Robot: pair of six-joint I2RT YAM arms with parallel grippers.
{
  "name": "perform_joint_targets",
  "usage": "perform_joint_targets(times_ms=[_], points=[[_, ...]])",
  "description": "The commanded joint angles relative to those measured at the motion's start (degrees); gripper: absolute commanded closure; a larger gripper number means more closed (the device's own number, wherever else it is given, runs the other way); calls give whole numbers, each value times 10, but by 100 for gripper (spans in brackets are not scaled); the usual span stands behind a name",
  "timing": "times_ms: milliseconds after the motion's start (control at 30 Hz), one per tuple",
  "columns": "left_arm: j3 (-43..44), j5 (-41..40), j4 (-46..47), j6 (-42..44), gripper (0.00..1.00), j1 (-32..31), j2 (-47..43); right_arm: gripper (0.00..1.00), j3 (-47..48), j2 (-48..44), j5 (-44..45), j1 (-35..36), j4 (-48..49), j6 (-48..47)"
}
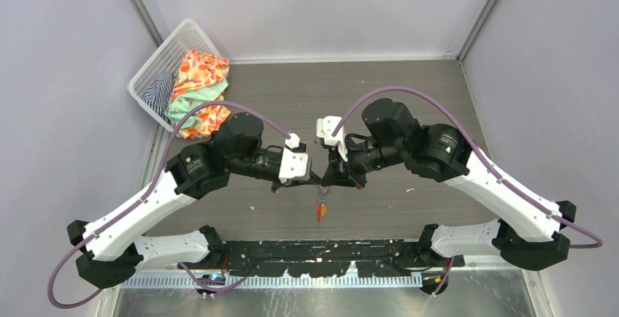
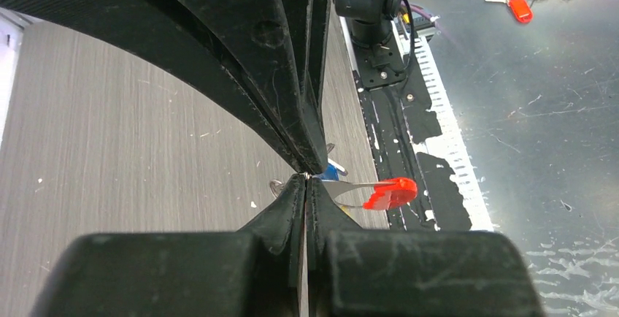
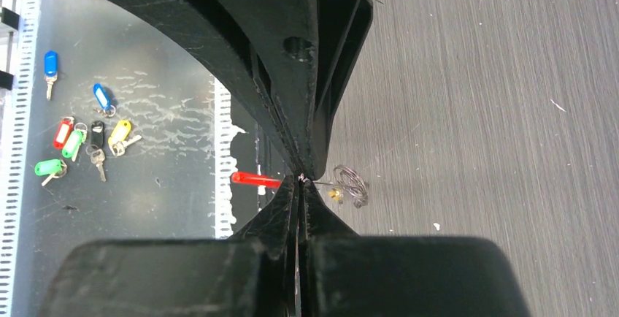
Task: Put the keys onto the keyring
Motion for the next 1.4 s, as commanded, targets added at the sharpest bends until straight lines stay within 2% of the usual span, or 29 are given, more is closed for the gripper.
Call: perform_joint_targets(times_ms=[0,100,167,233,533,833,900,1033,1067,1333,1367], points=[[10,-19,16,1,100,0,-7,95,17,-18,-5,0,53,26],[5,-36,38,-19,100,0,-16,78,-29,-57,17,0,100,42],[5,-45,53,-37,100,1,-20,62,-66,-97,35,-1,140,63],[8,-46,73,-63,100,3,-24,55,-102,-130,45,-2,179,80],[29,29,180,-216,100,18,-16,53,-243,-236,73,-3,394,167],[69,45,211,-279,100,18,1,61,-256,-243,91,-3,445,171],[70,48,208,-280,100,18,1,69,-256,-243,86,-2,448,168],[66,44,205,-276,100,18,-3,95,-248,-242,76,-3,438,160],[62,43,204,-275,100,18,-6,98,-243,-242,74,-3,431,157],[34,4,164,-214,98,20,-21,99,-148,-198,58,-3,264,123],[36,7,156,-203,87,20,-19,99,-134,-185,53,-3,244,112]])
